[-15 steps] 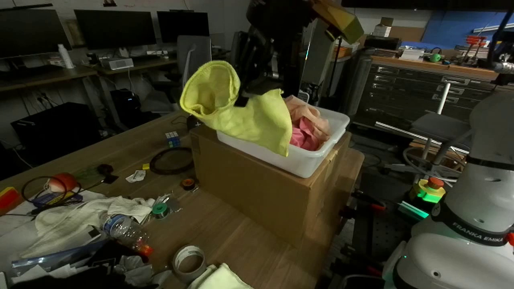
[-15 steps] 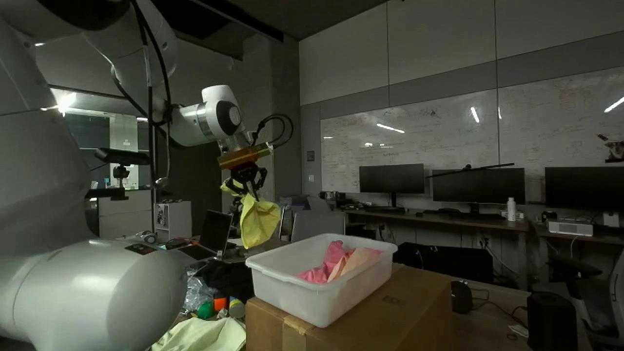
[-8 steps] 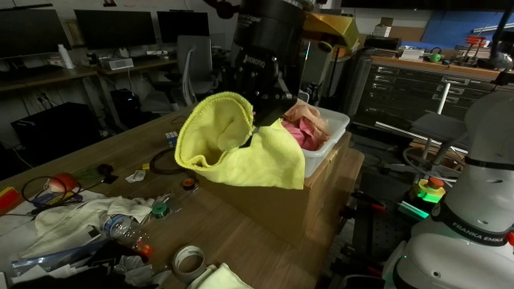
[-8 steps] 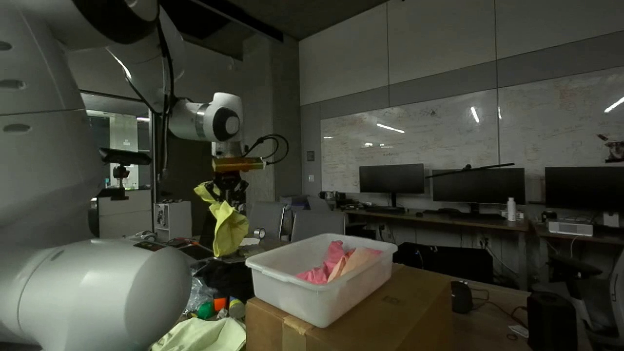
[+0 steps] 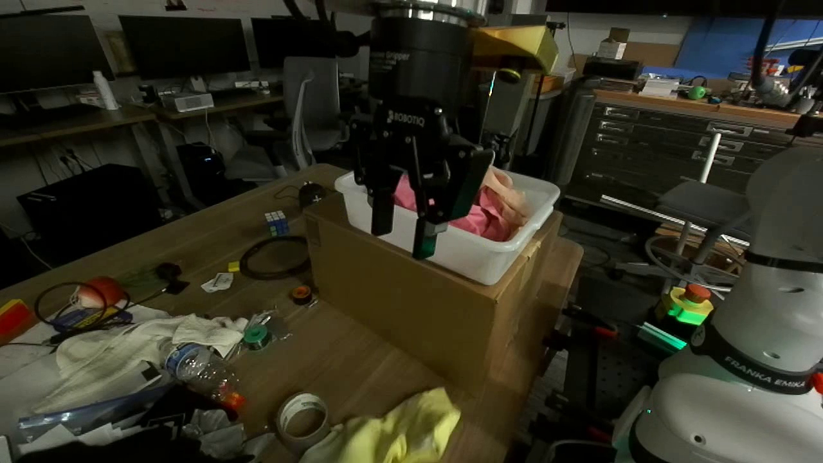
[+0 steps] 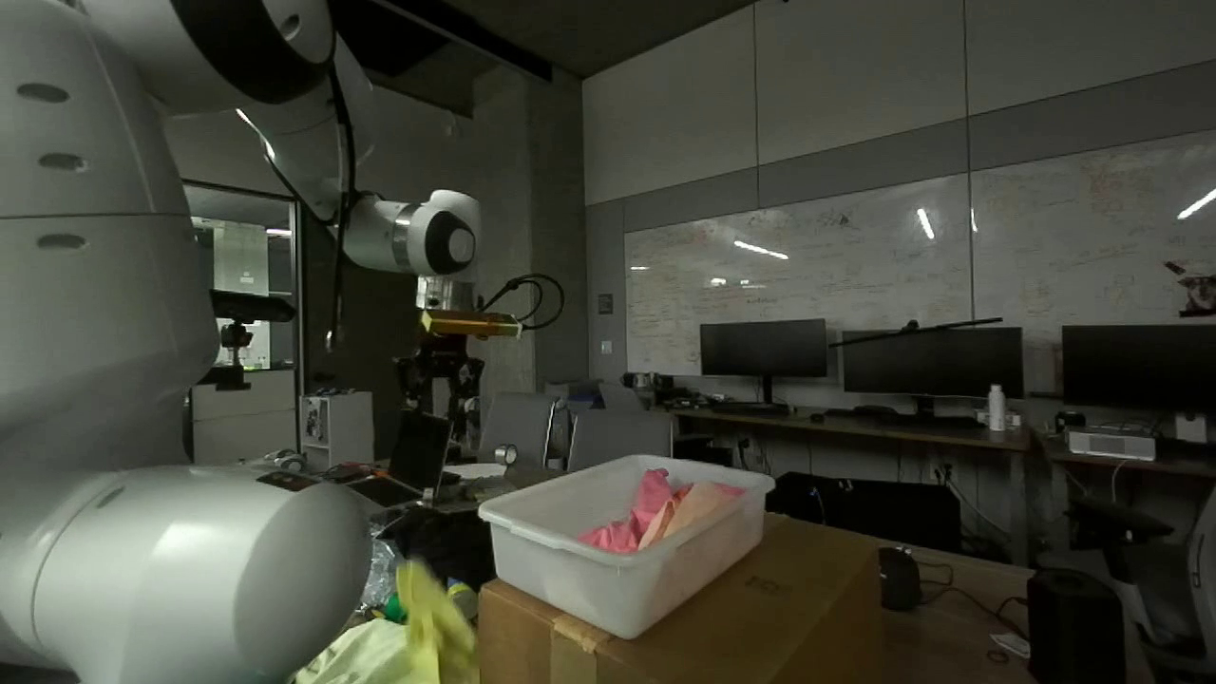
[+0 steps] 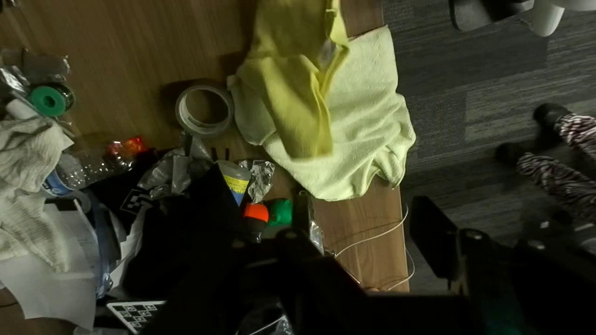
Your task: Remove the towels from the white bowl
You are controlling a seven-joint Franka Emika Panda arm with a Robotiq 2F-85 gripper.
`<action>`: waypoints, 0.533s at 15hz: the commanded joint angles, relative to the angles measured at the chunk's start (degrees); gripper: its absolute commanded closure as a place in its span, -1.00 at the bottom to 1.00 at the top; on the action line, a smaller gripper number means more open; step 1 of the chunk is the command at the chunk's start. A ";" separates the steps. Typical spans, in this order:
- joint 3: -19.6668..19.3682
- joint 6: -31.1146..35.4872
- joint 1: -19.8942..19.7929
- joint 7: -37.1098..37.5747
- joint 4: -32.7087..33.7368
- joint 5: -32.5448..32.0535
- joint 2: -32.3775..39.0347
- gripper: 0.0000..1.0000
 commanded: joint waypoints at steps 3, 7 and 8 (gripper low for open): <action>1.50 6.75 -5.84 10.43 -1.34 -8.26 -0.84 -1.00; -1.60 10.55 -10.67 15.99 -5.73 -11.40 -2.94 -1.00; -2.56 10.94 -11.92 17.20 -7.00 -11.84 -3.56 -1.00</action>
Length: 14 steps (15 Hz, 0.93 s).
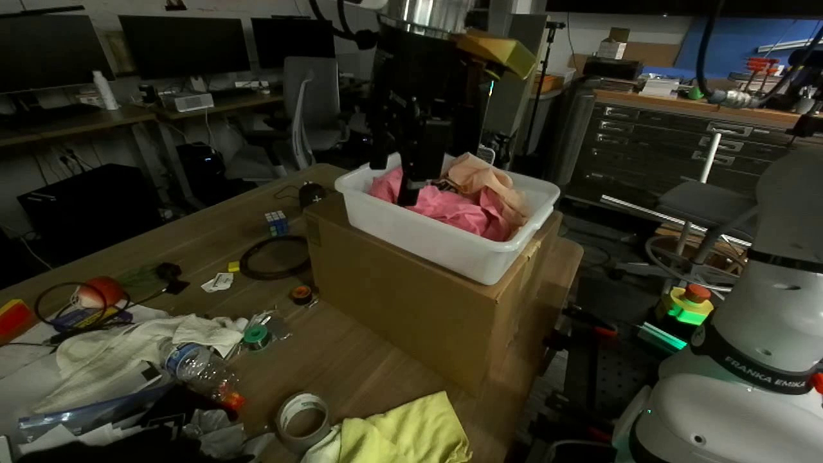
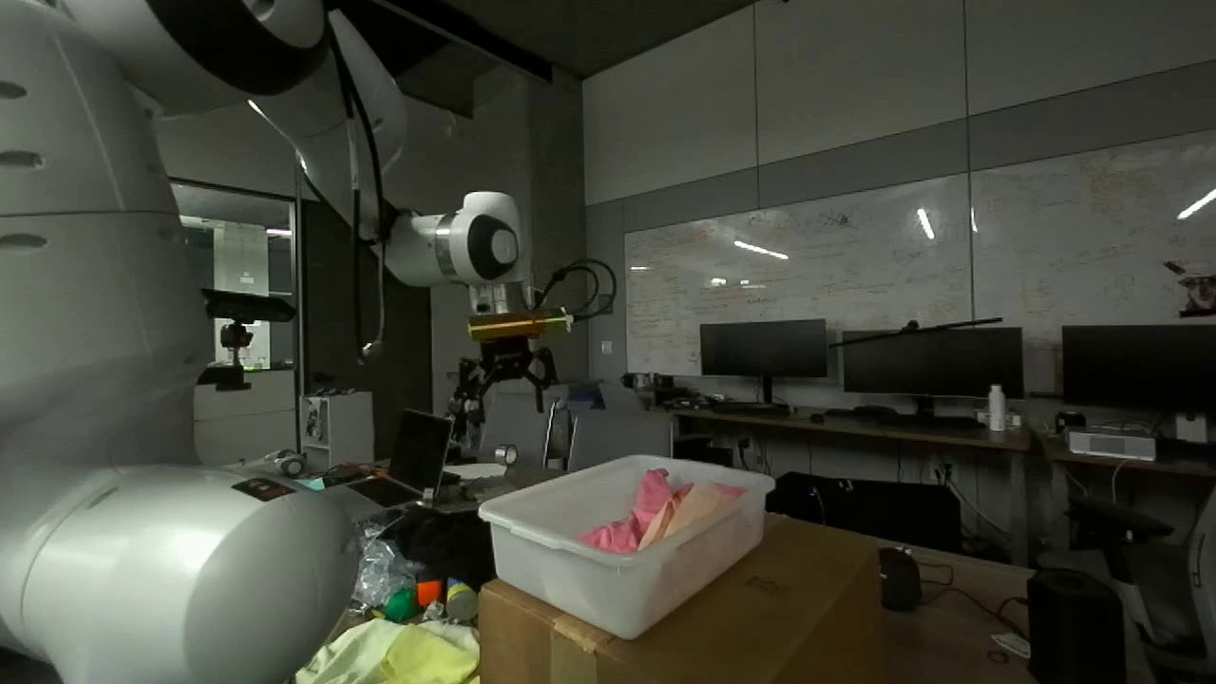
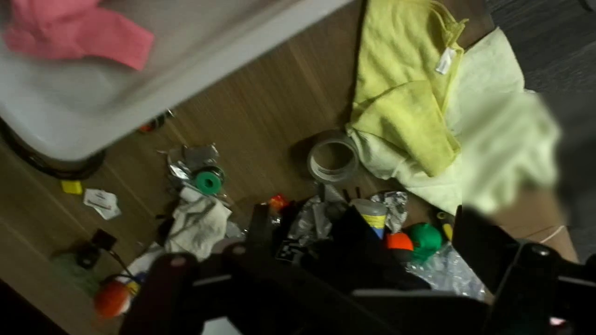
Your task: Remove the towels from the white bowl
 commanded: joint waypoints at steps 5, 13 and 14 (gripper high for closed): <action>-5.87 5.03 -8.94 12.11 -8.86 -5.06 -3.60 -1.00; -7.15 5.75 -16.85 32.66 -10.03 -12.44 -1.43 -1.00; -6.87 5.84 -17.50 35.89 -9.82 -13.76 -0.99 -1.00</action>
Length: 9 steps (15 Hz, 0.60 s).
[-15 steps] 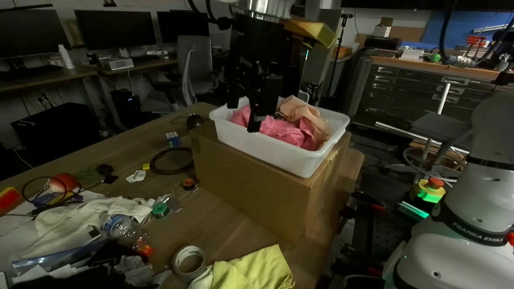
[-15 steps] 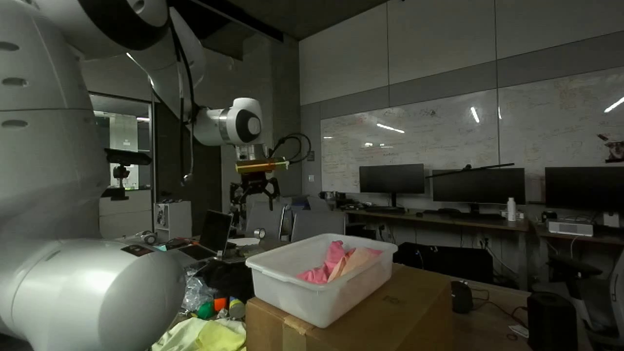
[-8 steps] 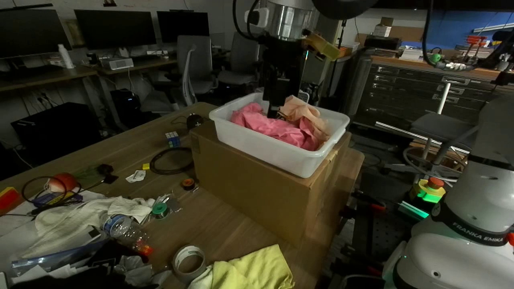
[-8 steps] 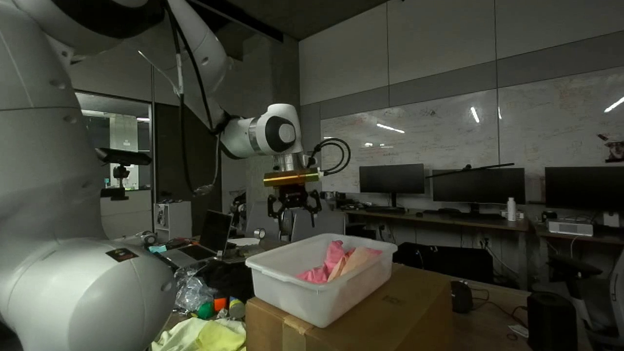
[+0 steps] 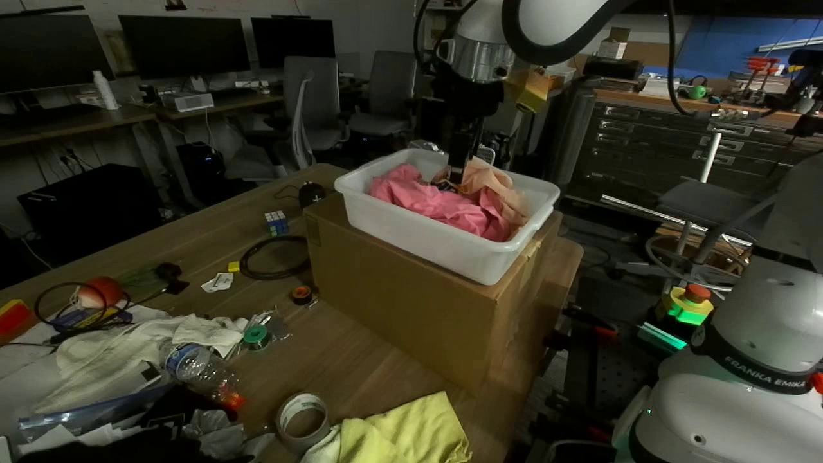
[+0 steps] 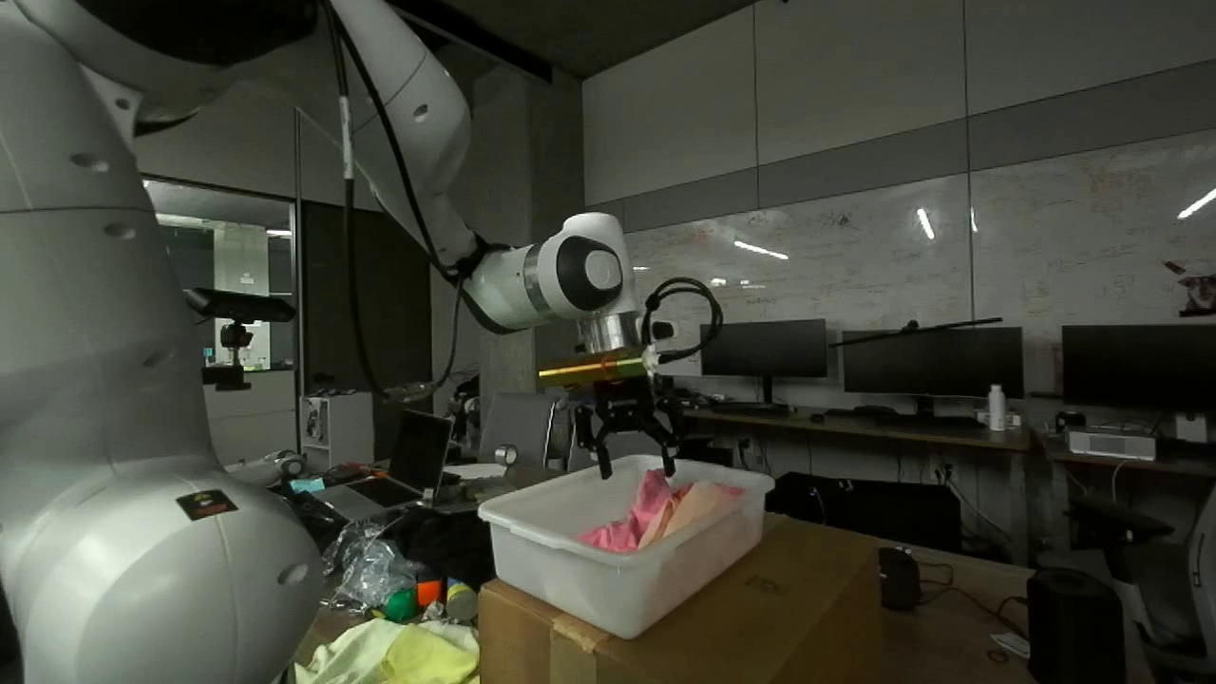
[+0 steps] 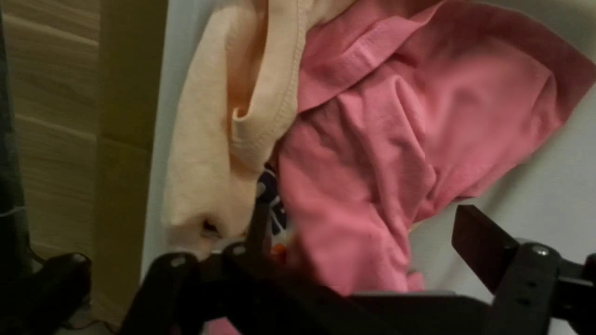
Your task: Remove the towels from the white bowl
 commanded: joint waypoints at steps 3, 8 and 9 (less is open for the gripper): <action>0.96 0.24 -2.42 15.10 0.88 -5.94 1.47 -1.00; 0.34 0.53 -1.21 15.72 2.11 -3.88 3.57 -1.00; -0.48 1.15 -0.41 11.93 2.43 -1.27 3.89 -1.00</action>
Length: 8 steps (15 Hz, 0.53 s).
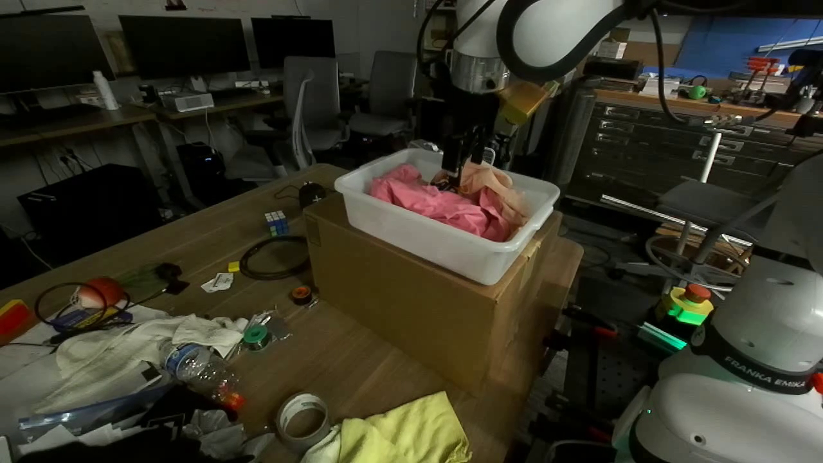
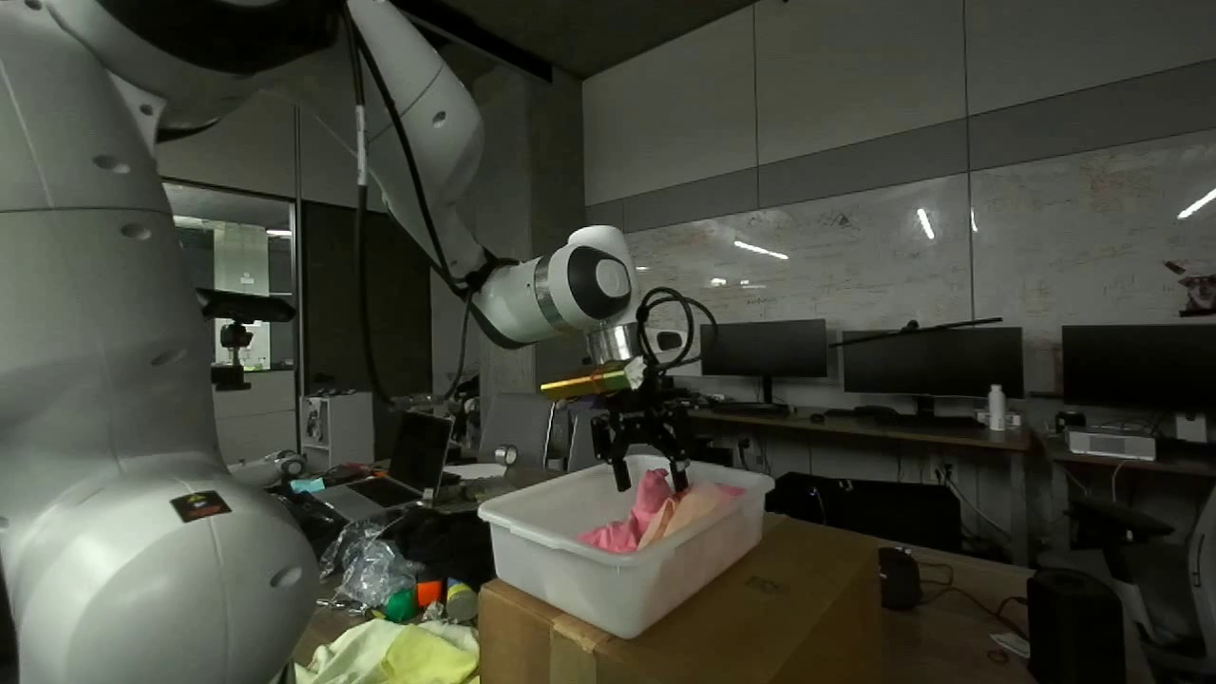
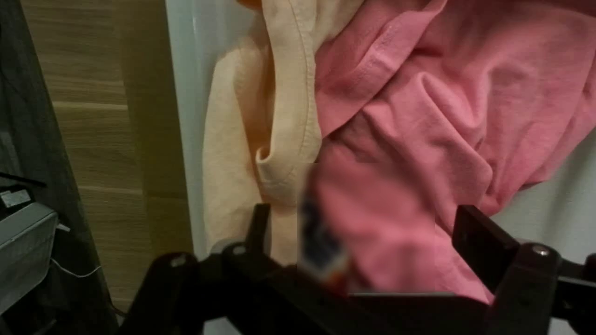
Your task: Remove the towels from the white bowl
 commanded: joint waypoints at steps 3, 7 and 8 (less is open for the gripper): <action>-1.83 3.43 1.92 -9.69 3.11 8.70 3.07 -1.00; -1.86 3.85 1.66 -12.18 5.80 11.12 7.21 -1.00; -1.72 3.88 1.55 -12.13 6.45 10.75 8.46 -1.00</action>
